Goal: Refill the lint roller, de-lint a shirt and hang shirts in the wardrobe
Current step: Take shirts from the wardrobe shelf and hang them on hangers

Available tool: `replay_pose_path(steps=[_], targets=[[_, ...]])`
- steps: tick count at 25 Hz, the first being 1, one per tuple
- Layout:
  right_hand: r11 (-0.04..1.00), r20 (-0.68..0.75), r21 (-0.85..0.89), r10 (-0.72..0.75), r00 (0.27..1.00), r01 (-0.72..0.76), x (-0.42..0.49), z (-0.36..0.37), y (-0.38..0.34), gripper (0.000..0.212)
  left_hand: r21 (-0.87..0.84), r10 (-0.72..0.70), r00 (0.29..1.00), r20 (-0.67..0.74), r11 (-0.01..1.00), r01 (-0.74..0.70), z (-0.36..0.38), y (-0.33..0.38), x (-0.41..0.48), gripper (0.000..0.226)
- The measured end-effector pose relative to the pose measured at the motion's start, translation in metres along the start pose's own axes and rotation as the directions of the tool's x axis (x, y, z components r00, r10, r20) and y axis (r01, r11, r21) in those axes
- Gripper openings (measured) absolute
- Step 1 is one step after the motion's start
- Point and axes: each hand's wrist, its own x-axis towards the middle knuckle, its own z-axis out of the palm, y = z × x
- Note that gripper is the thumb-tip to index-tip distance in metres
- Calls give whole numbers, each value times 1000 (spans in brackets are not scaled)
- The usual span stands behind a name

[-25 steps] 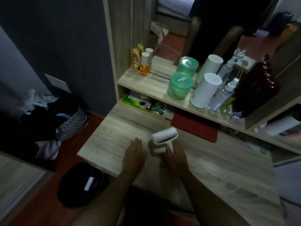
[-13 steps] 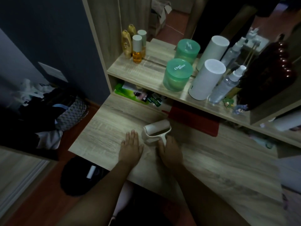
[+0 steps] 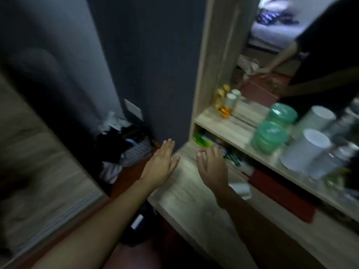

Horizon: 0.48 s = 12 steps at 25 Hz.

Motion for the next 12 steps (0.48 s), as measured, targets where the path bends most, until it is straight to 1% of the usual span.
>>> replay_pose_path(steps=[3, 5, 7, 8, 10, 12], targets=[[973, -13, 34, -229, 973, 229, 59, 27, -98, 29, 109, -10, 985, -175, 994, 30, -94, -52, -8, 62], [922, -7, 83, -380, 925, 379, 89, 49, -184, 22, 191, -19, 956, -291, 978, 78, -167, -93, -28, 60], [856, 1, 115, -508, 861, 504, 107, 70, -270, 21, 318, 31, 904, -427, 941, 118, -235, -135, -54, 57], [817, -19, 136, -563, 826, 560, 111, 82, -317, 22, 381, 58, 879, -474, 913, 145, -270, -158, -72, 58], [773, -52, 173, -612, 789, 611, 115, 99, -384, 24, 432, 68, 855, -514, 882, 190, -326, -192, -100, 59], [710, -47, 225, -677, 735, 668, 114, 122, -473, 28, 473, 50, 822, -567, 837, 275, -391, -234, -142, 59]])
